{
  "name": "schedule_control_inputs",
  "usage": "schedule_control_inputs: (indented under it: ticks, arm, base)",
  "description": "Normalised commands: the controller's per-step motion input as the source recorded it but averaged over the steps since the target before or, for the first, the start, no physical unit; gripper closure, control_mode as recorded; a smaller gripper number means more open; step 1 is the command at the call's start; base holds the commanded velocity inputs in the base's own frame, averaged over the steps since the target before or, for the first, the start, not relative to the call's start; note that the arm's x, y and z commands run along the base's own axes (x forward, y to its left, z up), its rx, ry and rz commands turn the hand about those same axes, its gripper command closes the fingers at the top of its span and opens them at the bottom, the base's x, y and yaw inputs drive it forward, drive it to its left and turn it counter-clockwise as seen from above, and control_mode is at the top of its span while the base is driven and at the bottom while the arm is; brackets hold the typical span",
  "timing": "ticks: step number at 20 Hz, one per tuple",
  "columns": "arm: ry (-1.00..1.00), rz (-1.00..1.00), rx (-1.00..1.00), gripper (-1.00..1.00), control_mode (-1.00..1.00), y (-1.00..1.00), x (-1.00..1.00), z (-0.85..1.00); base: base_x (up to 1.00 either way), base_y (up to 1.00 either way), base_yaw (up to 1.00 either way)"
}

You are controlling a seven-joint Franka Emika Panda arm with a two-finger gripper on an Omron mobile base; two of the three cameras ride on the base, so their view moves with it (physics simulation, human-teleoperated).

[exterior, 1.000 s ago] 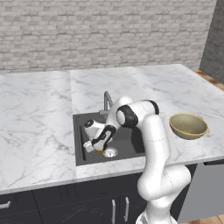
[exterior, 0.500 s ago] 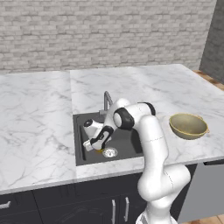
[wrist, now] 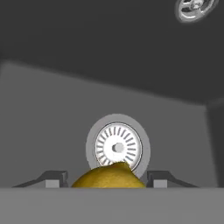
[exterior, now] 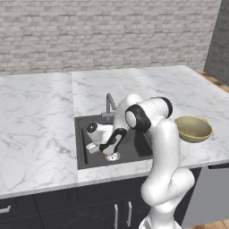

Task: Pick the lemon from the sink and place it in the bowl. Then pick the bowl and place it in the microwave. Then close the microwave door and press the start button.

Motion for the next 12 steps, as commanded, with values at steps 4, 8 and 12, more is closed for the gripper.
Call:
schedule_control_inputs:
  ticks: [4, 8, 12]
  arm:
    - [-0.23, -0.01, 0.04, 1.0, -1.0, 0.0, -0.54, 1.0]
    - [-0.16, -0.04, 0.05, 1.0, -1.0, -0.03, -0.36, 1.0]
    - [-0.06, -0.06, 0.05, 1.0, -1.0, -0.24, -0.4, 1.0]
  base:
    - [0.0, 0.0, 0.0]
    - [0.0, 0.0, 0.0]
    - [0.0, 0.0, 0.0]
